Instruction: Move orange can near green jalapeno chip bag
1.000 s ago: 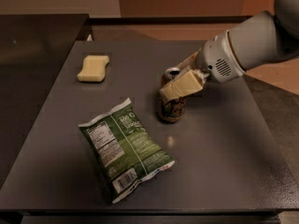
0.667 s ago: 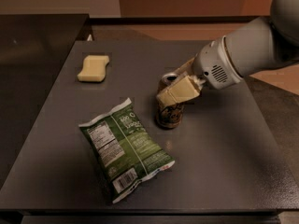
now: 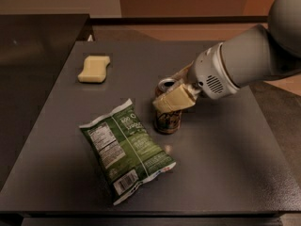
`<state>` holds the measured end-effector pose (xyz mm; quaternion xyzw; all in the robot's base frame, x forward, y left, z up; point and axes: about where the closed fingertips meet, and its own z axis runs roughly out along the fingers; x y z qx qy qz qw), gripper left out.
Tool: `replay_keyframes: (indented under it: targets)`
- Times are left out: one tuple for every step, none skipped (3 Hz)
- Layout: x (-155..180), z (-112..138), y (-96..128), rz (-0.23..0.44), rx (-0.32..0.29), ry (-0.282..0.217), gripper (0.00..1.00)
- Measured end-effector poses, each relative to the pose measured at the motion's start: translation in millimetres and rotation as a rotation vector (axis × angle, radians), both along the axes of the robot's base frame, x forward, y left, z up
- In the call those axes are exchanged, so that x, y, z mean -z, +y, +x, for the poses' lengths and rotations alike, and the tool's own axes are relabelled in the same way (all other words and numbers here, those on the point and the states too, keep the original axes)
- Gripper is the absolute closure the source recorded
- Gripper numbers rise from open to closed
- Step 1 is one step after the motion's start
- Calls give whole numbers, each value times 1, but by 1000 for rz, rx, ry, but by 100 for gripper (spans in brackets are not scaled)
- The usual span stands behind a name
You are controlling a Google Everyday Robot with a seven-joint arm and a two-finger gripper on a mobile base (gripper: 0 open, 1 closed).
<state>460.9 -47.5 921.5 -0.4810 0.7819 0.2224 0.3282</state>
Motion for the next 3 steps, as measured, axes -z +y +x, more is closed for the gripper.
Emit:
replay_keyframes:
  targets:
    - [-2, -1, 1, -3, -1, -4, 13]
    - [-4, -3, 2, -6, -2, -9, 0]
    - [-4, -3, 2, -6, -2, -9, 0]
